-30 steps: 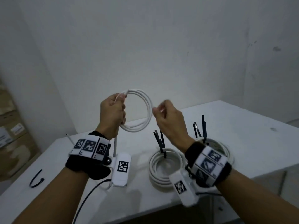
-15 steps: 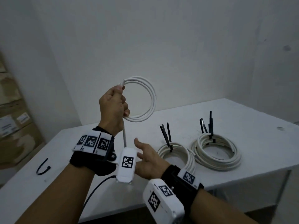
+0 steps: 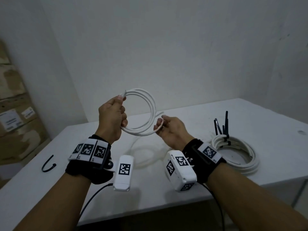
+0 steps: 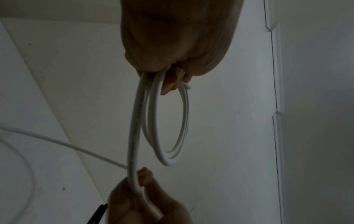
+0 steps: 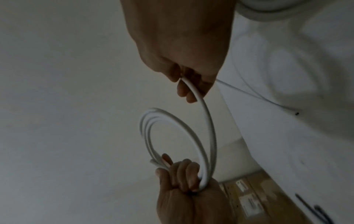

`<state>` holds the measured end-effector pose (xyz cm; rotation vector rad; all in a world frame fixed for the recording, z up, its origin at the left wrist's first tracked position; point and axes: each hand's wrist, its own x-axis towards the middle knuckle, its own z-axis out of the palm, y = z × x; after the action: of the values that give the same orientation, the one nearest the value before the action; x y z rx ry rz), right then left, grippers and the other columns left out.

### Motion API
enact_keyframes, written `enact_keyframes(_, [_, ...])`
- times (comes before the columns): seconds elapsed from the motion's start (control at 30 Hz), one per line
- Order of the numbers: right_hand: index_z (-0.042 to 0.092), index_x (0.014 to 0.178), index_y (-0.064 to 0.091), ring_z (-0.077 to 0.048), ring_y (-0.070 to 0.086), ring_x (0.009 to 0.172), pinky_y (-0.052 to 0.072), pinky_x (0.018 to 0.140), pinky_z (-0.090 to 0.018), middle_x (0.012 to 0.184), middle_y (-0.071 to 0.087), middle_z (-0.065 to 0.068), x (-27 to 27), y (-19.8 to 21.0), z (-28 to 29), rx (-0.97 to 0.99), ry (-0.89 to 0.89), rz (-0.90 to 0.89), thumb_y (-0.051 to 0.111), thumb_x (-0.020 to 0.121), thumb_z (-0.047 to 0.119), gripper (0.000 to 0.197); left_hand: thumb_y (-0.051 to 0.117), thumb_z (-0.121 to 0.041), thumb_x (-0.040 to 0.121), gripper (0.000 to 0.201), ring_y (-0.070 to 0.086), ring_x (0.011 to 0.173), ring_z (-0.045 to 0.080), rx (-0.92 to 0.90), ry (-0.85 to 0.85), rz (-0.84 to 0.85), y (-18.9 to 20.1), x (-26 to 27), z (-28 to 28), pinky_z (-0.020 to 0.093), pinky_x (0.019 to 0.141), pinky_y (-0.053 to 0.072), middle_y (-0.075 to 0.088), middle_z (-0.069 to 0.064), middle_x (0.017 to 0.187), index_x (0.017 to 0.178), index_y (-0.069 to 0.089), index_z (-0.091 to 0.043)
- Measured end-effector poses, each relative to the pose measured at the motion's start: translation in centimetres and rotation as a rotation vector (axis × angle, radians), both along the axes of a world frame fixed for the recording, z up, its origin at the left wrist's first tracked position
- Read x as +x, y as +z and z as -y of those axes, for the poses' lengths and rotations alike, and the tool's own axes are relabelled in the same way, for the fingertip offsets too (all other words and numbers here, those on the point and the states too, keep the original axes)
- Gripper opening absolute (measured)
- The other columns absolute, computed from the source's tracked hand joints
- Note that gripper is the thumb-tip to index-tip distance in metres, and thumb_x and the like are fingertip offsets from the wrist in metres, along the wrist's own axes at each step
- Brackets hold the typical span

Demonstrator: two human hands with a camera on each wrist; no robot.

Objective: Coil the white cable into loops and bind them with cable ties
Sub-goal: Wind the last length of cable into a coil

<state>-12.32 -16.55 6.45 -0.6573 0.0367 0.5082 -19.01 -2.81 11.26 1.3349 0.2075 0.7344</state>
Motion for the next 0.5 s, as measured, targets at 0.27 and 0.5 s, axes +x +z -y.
enact_keyframes(0.27, [0.010,0.105,0.062,-0.015,0.048,0.051,0.049,0.048,-0.027,0.066,0.051,-0.006,1.2,1.7,2.3,-0.480,-0.009,0.715,0.046,0.097,0.008,0.017,0.049,-0.025,0.100,0.020,0.023,0.034,0.003,0.056,-0.089,-0.119,-1.2,0.6,0.3,0.014,0.035,0.022,0.030,-0.012,0.042,0.100,0.060,-0.008])
enact_keyframes(0.5, [0.018,0.100,0.066,-0.015,0.051,0.062,0.045,0.052,-0.027,0.073,0.055,-0.004,1.0,2.0,2.9,-0.611,-0.097,0.812,0.032,0.097,0.052,0.048,0.049,-0.024,0.100,0.021,0.026,0.035,0.005,0.219,-0.084,-0.103,-1.9,1.1,1.8,0.014,0.036,0.023,0.034,-0.010,0.045,0.091,0.065,-0.013])
